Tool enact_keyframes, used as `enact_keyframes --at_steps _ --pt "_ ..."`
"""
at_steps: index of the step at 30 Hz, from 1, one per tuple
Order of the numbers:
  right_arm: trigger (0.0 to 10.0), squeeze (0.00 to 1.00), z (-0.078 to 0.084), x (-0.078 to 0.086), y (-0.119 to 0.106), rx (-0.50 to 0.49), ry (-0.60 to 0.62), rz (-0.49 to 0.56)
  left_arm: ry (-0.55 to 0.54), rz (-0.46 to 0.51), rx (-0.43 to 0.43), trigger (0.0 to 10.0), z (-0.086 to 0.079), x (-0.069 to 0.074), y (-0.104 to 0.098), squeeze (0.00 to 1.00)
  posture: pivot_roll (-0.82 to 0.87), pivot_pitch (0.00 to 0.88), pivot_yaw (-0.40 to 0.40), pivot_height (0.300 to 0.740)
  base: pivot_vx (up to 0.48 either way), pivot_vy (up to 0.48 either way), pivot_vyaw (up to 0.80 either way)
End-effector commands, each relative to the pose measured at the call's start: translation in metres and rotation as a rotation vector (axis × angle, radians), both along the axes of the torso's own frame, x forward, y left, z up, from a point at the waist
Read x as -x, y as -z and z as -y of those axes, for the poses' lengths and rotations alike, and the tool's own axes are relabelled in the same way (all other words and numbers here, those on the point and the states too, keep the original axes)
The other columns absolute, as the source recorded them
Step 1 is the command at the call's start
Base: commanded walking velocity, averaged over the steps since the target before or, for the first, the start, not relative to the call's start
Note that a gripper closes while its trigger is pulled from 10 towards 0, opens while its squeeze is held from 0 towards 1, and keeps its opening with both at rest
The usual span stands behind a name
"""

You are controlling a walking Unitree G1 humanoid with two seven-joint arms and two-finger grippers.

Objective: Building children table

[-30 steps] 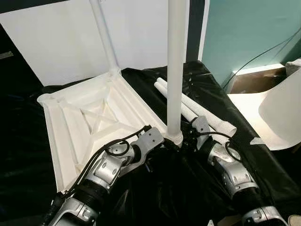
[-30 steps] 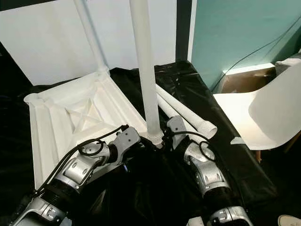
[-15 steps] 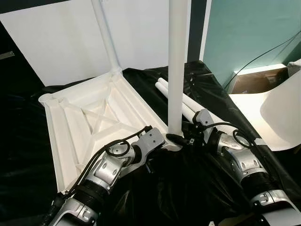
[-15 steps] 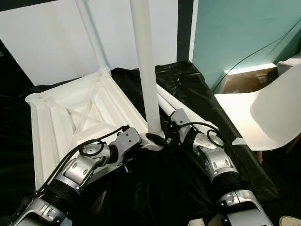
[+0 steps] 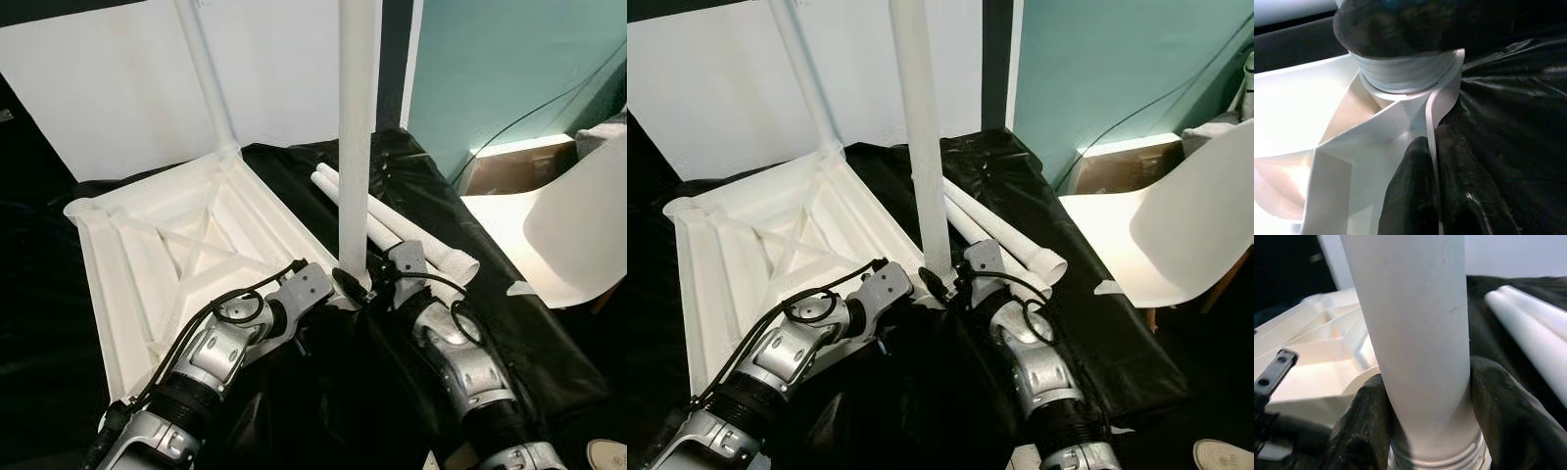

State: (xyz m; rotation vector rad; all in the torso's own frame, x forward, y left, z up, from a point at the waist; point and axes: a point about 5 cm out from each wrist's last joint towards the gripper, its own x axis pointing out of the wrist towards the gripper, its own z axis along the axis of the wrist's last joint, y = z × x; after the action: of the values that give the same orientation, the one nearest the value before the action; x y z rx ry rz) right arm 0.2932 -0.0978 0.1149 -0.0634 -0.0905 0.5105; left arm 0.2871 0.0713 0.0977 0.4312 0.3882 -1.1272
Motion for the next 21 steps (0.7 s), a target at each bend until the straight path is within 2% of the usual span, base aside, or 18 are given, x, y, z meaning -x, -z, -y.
enact_keyframes --at_steps 1,7,8,10,11,12,13,15,19,20,21 --pt "0.0 0.0 0.021 -0.008 -0.02 -0.017 0.177 0.097 0.063 -0.167 -0.044 10.0 0.006 0.025 0.036 0.0 0.05 0.0 0.046 0.74 0.0 0.0 0.0" --pt "0.0 0.0 0.016 -0.005 -0.013 -0.017 0.156 0.046 0.062 -0.168 -0.046 10.0 0.005 0.026 0.037 0.0 0.05 0.0 0.045 0.74 0.0 0.0 0.0" --pt "10.0 0.0 0.014 -0.005 -0.012 -0.013 0.126 0.03 0.061 -0.168 -0.046 10.0 0.005 0.026 0.037 0.0 0.05 0.0 0.045 0.74 0.0 0.0 0.0" --pt "10.0 0.0 0.014 -0.005 -0.012 -0.013 0.126 0.03 0.061 -0.168 -0.046 10.0 0.005 0.026 0.037 0.0 0.05 0.0 0.045 0.74 0.0 0.0 0.0" --pt "10.0 0.85 0.012 -0.006 -0.011 -0.012 0.099 0.018 0.061 -0.168 -0.046 10.0 0.005 0.026 0.037 0.0 0.05 0.0 0.047 0.74 0.0 0.0 0.0" --pt "10.0 0.85 0.012 -0.006 -0.011 -0.012 0.099 0.018 0.061 -0.168 -0.046 10.0 0.005 0.026 0.037 0.0 0.05 0.0 0.047 0.74 0.0 0.0 0.0" --pt "10.0 1.0 0.01 -0.006 -0.009 -0.012 0.034 0.007 0.06 -0.168 -0.046 10.0 0.005 0.025 0.036 0.0 0.04 0.0 0.051 0.74 0.0 0.0 0.0" --pt "10.0 1.0 0.01 -0.007 -0.009 0.004 -0.062 0.013 0.059 -0.167 -0.047 10.0 0.004 0.024 0.036 0.0 0.04 0.0 0.054 0.74 0.0 0.0 0.0" --pt "10.0 1.0 0.01 -0.01 -0.011 0.02 -0.109 0.015 0.061 -0.164 -0.051 10.0 0.004 0.023 0.036 0.0 0.05 0.0 0.051 0.74 0.0 0.0 0.0" --pt "10.0 0.0 0.01 -0.013 -0.015 0.029 -0.165 0.015 0.064 -0.16 -0.055 10.0 0.003 0.022 0.035 0.0 0.06 0.0 0.047 0.74 0.0 0.0 0.0" --pt "10.0 0.0 0.01 -0.013 -0.015 0.029 -0.165 0.015 0.064 -0.16 -0.055 10.0 0.003 0.022 0.035 0.0 0.06 0.0 0.047 0.74 0.0 0.0 0.0"
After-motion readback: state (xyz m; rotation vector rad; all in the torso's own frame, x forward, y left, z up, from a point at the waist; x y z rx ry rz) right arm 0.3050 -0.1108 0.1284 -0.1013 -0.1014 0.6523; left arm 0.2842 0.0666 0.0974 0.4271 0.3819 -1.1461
